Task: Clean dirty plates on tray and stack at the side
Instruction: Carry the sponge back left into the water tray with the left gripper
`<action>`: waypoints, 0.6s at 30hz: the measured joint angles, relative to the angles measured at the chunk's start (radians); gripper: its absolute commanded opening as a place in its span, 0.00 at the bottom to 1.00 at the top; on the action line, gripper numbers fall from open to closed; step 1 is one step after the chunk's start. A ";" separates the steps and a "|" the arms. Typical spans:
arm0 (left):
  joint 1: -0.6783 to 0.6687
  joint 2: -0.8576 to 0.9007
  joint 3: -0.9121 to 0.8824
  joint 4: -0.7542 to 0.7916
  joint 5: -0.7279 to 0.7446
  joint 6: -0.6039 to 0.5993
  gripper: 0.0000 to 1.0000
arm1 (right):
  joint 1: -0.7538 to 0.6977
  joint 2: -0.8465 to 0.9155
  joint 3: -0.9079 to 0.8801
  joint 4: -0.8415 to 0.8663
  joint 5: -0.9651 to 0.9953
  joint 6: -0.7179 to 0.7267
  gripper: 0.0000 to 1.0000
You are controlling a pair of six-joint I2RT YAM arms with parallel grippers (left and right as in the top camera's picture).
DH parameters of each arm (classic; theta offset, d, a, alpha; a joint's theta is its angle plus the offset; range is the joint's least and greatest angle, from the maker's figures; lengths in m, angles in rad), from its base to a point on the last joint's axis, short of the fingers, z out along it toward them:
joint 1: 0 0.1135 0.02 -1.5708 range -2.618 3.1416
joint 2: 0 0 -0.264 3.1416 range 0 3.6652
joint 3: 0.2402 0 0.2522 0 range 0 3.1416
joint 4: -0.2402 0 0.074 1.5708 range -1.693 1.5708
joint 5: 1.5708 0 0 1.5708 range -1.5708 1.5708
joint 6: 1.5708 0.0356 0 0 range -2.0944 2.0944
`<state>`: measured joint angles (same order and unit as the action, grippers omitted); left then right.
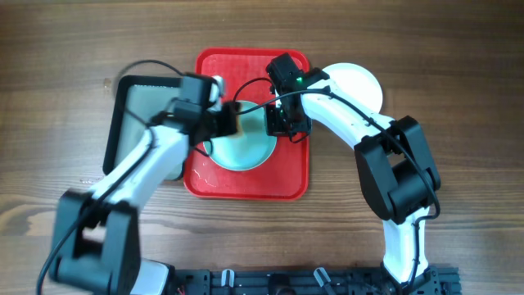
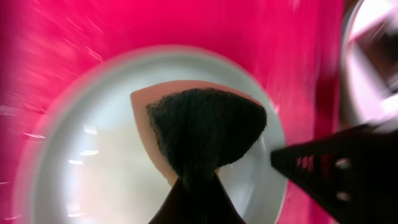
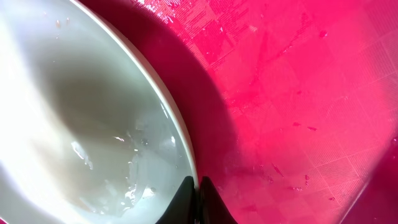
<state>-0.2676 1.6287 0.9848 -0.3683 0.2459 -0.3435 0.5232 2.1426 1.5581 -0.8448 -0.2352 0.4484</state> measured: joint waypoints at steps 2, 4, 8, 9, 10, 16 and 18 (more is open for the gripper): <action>0.049 -0.054 0.002 -0.023 0.000 0.000 0.04 | 0.000 0.000 0.000 0.000 0.000 0.000 0.04; 0.097 -0.095 0.006 -0.050 -0.001 0.000 0.04 | 0.000 0.000 0.000 0.000 0.000 0.000 0.04; 0.185 -0.127 0.013 -0.122 -0.027 0.023 0.04 | 0.000 0.000 0.000 0.005 0.000 0.000 0.04; 0.200 -0.127 0.013 -0.138 -0.043 0.029 0.04 | 0.000 0.000 0.000 0.006 0.000 0.000 0.04; 0.227 -0.127 0.013 -0.168 -0.086 0.040 0.04 | 0.000 0.000 0.000 0.008 0.000 0.000 0.04; 0.314 -0.117 0.013 -0.173 -0.253 0.102 0.04 | 0.000 0.000 0.000 0.016 0.000 0.000 0.04; 0.335 -0.102 0.013 -0.159 -0.282 0.126 0.04 | 0.000 0.000 0.000 0.017 0.000 0.000 0.04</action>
<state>0.0677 1.5269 0.9977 -0.5278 -0.0364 -0.2173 0.5232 2.1426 1.5581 -0.8280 -0.2352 0.4484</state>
